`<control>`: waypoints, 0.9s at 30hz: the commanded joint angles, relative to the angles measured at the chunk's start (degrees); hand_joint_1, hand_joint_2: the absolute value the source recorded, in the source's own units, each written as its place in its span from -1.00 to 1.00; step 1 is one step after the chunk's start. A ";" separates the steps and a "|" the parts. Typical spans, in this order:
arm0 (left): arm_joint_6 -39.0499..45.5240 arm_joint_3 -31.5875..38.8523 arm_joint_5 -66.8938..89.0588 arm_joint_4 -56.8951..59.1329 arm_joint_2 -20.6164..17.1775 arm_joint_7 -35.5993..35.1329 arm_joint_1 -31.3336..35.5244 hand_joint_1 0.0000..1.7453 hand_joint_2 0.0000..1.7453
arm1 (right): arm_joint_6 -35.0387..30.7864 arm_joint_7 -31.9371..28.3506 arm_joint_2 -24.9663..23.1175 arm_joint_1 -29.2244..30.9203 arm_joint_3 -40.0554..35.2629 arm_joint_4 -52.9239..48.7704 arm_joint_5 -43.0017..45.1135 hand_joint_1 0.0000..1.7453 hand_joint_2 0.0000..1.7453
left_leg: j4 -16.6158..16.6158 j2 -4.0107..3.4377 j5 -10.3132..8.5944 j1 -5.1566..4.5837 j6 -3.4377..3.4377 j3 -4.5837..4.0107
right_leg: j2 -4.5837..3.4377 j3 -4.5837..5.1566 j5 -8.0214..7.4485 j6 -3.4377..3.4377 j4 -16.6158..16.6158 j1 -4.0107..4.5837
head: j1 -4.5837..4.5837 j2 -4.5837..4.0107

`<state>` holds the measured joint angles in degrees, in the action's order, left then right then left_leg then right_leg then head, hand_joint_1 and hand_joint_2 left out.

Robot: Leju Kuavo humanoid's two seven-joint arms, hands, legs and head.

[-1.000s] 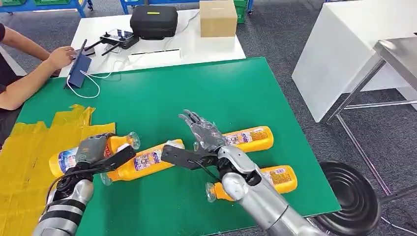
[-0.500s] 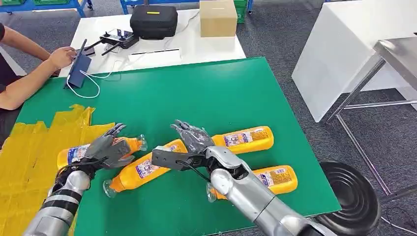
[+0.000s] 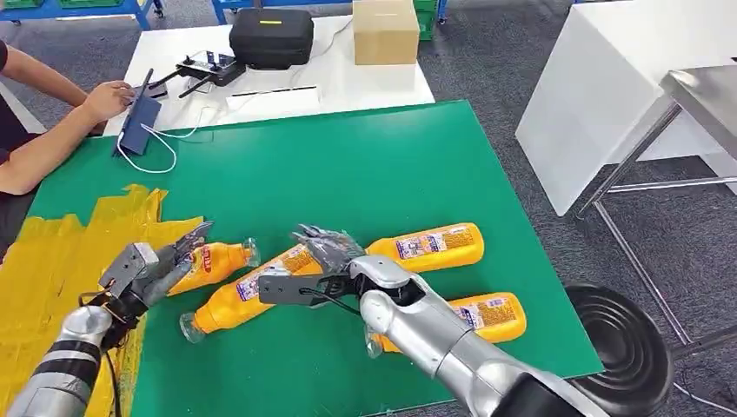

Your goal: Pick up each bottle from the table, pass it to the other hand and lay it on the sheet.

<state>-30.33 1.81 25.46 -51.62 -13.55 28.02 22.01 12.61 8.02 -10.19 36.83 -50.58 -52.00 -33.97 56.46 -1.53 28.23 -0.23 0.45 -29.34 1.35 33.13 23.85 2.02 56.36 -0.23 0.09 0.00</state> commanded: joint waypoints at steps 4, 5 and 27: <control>-3.74 -1.33 -9.96 -6.69 -0.09 0.41 -2.63 -1.00 -1.00 | -0.76 0.28 -3.30 8.92 -8.77 14.59 -3.12 -1.00 1.00 | 0.04 0.09 0.00 0.03 -0.04 -0.03 | -0.04 0.01 -0.01 -0.02 -0.02 0.03 | 0.02 0.00; -3.56 -1.62 -10.13 -6.86 0.05 0.10 -2.56 -1.00 -1.00 | -0.95 0.19 -3.48 9.00 -8.79 15.04 -3.27 -1.00 1.00 | 0.07 0.12 0.01 0.07 -0.07 -0.02 | -0.08 0.00 -0.01 -0.04 -0.02 0.07 | 0.00 0.00; -1.94 -5.60 -11.83 -8.69 1.92 0.44 -2.20 -1.00 -1.00 | -0.81 -0.53 -8.08 10.65 -10.70 24.96 -8.13 -1.00 1.00 | 0.06 0.30 -0.01 0.14 -0.07 0.01 | 0.01 -0.08 0.00 -0.03 -0.10 0.13 | 0.00 0.00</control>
<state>-32.00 -1.92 13.75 -61.13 -12.92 28.55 18.40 11.69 7.87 -17.79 44.69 -57.79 -33.20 -41.66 56.46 -1.54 28.23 -0.25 0.45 -29.34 1.35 33.18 23.85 2.02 56.32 -0.22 0.09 0.00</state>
